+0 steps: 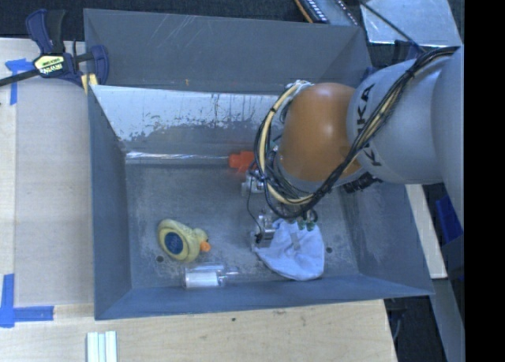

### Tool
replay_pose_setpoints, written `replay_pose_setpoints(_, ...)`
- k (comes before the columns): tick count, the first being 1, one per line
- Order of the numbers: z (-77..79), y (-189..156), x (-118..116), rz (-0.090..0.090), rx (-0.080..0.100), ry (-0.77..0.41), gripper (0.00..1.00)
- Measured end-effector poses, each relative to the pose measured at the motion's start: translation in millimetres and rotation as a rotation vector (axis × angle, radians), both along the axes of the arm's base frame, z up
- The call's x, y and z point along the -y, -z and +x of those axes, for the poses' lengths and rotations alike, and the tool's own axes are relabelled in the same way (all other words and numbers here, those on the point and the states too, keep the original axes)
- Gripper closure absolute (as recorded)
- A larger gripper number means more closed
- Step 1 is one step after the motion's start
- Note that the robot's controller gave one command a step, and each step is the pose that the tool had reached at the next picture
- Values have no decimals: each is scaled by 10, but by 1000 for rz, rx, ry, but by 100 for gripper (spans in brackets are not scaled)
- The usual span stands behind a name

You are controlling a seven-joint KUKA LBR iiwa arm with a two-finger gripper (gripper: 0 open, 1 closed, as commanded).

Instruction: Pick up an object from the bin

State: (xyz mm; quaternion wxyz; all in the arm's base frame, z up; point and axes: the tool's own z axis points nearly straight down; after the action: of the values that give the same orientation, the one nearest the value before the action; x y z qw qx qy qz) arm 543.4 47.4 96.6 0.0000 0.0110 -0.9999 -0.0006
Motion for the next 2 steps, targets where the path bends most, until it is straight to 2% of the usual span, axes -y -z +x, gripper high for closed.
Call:
replay_pose_setpoints(1,-316,269,840,0,-4,30,0)
replay_pose_setpoints(2,-180,258,501,1,6,205,100)
